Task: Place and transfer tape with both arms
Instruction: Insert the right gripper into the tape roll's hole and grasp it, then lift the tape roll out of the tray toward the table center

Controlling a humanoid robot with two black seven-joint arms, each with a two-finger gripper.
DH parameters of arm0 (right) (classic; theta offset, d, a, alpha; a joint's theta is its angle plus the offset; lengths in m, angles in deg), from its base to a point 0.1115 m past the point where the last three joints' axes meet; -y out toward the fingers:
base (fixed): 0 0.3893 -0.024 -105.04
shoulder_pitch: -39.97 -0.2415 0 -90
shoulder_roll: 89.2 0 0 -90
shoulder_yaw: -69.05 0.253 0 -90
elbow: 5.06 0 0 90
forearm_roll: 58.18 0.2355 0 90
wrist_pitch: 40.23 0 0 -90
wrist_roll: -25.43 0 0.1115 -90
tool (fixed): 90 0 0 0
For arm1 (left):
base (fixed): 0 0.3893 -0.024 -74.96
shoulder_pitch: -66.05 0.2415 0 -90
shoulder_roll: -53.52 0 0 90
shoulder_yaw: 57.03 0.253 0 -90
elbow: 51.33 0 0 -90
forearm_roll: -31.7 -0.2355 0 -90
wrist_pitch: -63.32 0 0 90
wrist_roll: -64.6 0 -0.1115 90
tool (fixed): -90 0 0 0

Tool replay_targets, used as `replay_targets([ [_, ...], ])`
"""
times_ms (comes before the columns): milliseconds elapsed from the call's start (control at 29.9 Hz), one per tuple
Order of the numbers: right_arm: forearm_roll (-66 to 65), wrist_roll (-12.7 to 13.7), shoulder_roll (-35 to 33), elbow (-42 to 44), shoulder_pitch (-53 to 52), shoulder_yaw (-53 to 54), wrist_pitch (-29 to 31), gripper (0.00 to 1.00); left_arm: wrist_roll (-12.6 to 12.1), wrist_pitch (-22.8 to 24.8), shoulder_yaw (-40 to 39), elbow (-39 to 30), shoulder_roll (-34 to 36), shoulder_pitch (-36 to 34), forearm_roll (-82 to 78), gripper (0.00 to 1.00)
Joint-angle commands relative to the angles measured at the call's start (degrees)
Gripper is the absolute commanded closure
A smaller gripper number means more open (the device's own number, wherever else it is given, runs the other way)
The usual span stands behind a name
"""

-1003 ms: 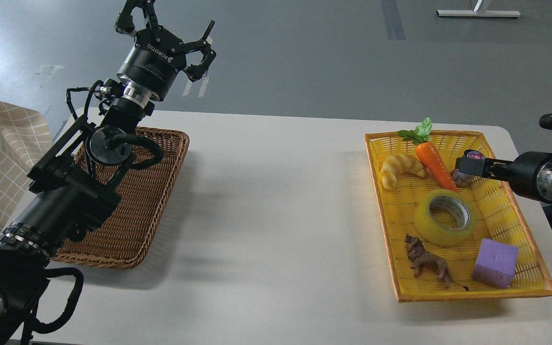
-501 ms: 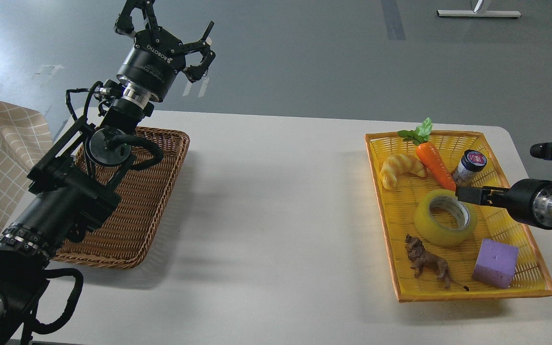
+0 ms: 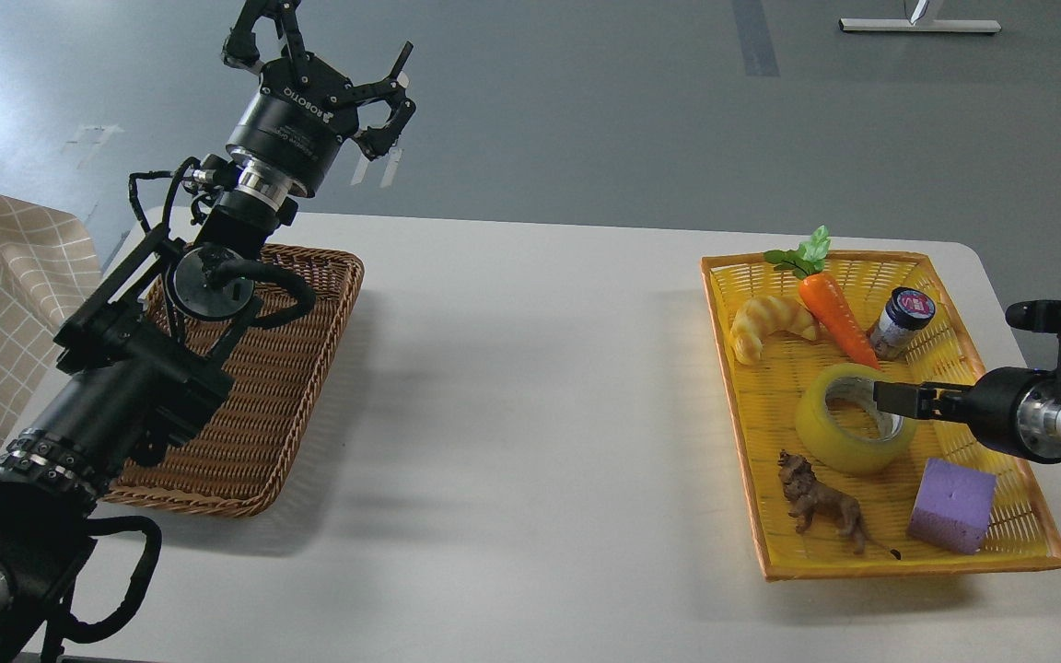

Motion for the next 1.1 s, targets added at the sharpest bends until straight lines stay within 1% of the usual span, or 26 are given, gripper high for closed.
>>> replay_targets([
  [0,-0.3,0.0,0.0,0.2,0.6,0.0,0.0,0.17,0.1,0.0,0.0,0.0,-0.1,0.1,0.0,0.02],
  [167,-2.2,0.0,1.3,0.5,0.7,0.0,0.0,0.18,0.0,0.0,0.0,0.0,-0.2,0.1,0.0,0.02],
  [234,-2.3,0.0,1.6,0.7,0.7,0.0,0.0,0.22,0.1,0.0,0.0,0.0,-0.1,0.1,0.0,0.02],
  [301,-2.3,0.0,2.0,1.2,0.7,0.0,0.0,0.22,0.1,0.0,-0.1,0.0,-0.1,0.1,0.0,0.02],
  [368,-2.3,-0.1,2.5,1.5,0.7,0.0,0.0,0.27,0.1,0.0,-0.1,0.0,-0.1,0.1,0.0,0.02],
  [468,-2.3,-0.1,2.7,2.1,0.7,0.0,0.0,0.29,0.1,0.0,-0.1,0.0,0.0,0.1,0.0,0.02],
  [602,-2.3,-0.1,2.9,2.3,0.7,-0.1,0.0,0.37,0.0,0.0,-0.1,0.0,0.0,0.1,0.0,0.02],
  [635,-2.3,-0.1,3.1,2.3,0.7,-0.2,0.0,0.41,0.1,0.0,-0.1,0.0,-0.1,0.1,0.1,0.02],
  [668,-2.3,-0.1,3.2,2.4,0.7,-0.2,0.0,0.42,0.1,0.0,-0.1,0.0,-0.1,0.1,0.1,0.02],
  [735,-2.3,-0.2,3.8,3.2,0.7,-0.1,0.0,0.48,0.1,0.0,-0.1,0.0,-0.1,0.1,0.0,0.02],
  [869,-2.3,-0.2,4.7,4.4,0.7,-0.1,0.0,0.5,0.1,0.0,-0.1,0.0,0.0,0.1,0.0,0.02],
  [902,-2.3,-0.2,4.9,4.6,0.7,-0.1,0.0,0.54,0.1,0.0,-0.1,0.0,0.0,0.1,0.1,0.02],
  [969,-2.3,-0.2,4.9,4.6,0.7,-0.1,0.0,0.56,0.1,0.0,-0.1,0.0,0.0,0.1,0.1,0.02],
  [1003,-2.3,-0.3,4.9,4.6,0.7,-0.1,0.0,0.61,0.1,0.0,-0.1,0.0,0.0,0.1,0.1,0.02],
  [1069,-2.3,-0.3,4.9,4.6,0.7,-0.1,0.0,0.66,0.1,0.0,-0.1,0.0,0.1,0.1,0.1,0.02],
])
